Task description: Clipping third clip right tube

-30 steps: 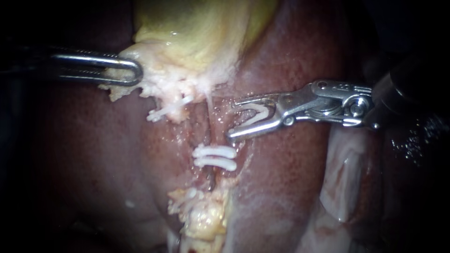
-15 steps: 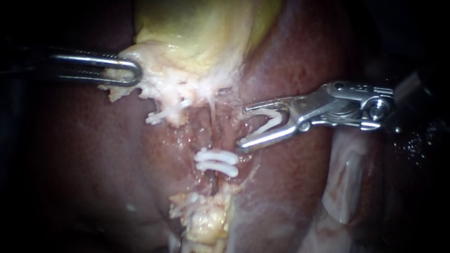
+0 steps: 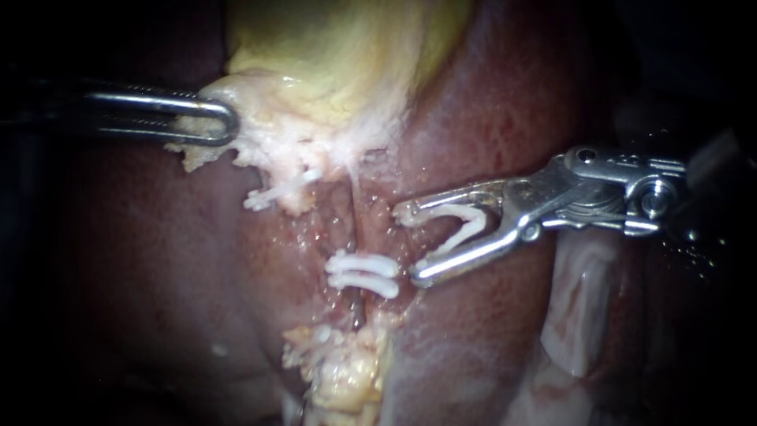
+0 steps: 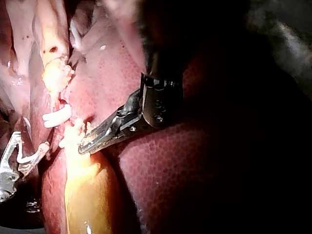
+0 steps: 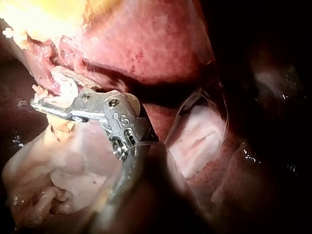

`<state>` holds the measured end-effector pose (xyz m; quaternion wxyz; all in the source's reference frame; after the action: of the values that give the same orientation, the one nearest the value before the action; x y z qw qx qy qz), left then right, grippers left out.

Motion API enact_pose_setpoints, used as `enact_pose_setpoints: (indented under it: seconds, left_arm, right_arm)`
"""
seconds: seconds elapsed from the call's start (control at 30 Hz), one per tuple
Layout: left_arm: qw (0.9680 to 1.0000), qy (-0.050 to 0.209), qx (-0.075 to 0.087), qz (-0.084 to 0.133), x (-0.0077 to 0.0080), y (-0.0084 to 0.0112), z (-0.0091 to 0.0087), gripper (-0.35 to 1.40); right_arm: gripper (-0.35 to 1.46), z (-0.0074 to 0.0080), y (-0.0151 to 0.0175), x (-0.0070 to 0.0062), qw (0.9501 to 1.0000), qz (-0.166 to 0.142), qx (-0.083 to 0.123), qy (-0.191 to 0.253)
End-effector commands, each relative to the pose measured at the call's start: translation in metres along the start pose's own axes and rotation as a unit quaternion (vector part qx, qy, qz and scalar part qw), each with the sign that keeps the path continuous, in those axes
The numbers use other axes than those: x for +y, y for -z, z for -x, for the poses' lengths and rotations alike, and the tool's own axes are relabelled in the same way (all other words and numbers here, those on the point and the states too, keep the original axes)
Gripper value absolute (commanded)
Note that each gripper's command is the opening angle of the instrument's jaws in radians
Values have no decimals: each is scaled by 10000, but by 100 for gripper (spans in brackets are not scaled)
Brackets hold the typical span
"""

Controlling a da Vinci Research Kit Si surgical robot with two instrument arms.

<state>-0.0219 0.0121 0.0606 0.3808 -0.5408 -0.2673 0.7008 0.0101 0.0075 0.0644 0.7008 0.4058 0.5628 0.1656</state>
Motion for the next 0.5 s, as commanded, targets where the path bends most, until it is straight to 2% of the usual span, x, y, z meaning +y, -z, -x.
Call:
enact_pose_setpoints:
  seconds: [0.03,0.23,0.5]
  left_arm:
    - [10000,0,1,-2,0,0,0,-35]
    - [10000,0,1,-3,0,0,0,-35]
    - [10000,-1,1,-4,0,-1,0,-35]
  right_arm:
    - [48,2,-3,3,10000,35,8,-55]
    - [48,17,-17,18,9998,91,2,-155]
    - [49,35,-30,44,9990,332,63,-304]
